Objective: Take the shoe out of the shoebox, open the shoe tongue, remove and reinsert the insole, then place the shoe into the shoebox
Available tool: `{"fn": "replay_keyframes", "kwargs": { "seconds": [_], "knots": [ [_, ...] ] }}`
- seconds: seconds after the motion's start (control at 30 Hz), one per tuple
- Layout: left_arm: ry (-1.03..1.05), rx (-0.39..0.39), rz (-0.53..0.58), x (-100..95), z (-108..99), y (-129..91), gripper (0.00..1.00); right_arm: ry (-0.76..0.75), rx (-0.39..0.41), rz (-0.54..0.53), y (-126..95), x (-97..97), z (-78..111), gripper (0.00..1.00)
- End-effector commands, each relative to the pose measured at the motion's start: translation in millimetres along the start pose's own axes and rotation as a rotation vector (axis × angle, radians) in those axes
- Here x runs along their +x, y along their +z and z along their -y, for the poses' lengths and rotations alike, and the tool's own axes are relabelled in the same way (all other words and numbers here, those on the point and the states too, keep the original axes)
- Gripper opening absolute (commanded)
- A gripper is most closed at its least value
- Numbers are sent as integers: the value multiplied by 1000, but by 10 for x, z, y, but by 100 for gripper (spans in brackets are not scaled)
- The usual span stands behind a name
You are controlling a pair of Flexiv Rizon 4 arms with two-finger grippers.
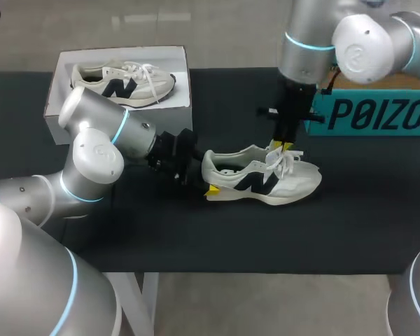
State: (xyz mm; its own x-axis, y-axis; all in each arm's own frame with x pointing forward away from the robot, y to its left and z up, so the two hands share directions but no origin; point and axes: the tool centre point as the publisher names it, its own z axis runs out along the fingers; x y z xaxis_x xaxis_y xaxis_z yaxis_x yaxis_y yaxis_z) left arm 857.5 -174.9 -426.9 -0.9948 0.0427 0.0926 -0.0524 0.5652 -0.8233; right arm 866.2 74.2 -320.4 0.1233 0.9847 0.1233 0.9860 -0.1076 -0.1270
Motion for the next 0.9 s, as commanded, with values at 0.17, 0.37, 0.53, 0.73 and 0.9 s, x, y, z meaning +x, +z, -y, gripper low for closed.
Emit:
{"fn": "replay_keyframes", "kwargs": {
  "seconds": [0.17,0.37,0.53,0.73,0.9],
  "knots": [
    [0,-1,-3,-13,-11,13,0,67,-20,-241,17,-291,60,0],
    [0,-1,-3,-13,-11,13,0,130,9,-204,128,-403,61,0],
    [0,-1,-3,-13,-11,13,0,159,46,-147,312,-414,14,0],
    [0,-1,-3,-13,-11,13,0,196,102,-96,540,-464,-14,0],
    [0,-1,-3,-13,-11,13,0,201,118,-83,587,-477,-20,61]
  ]
}}
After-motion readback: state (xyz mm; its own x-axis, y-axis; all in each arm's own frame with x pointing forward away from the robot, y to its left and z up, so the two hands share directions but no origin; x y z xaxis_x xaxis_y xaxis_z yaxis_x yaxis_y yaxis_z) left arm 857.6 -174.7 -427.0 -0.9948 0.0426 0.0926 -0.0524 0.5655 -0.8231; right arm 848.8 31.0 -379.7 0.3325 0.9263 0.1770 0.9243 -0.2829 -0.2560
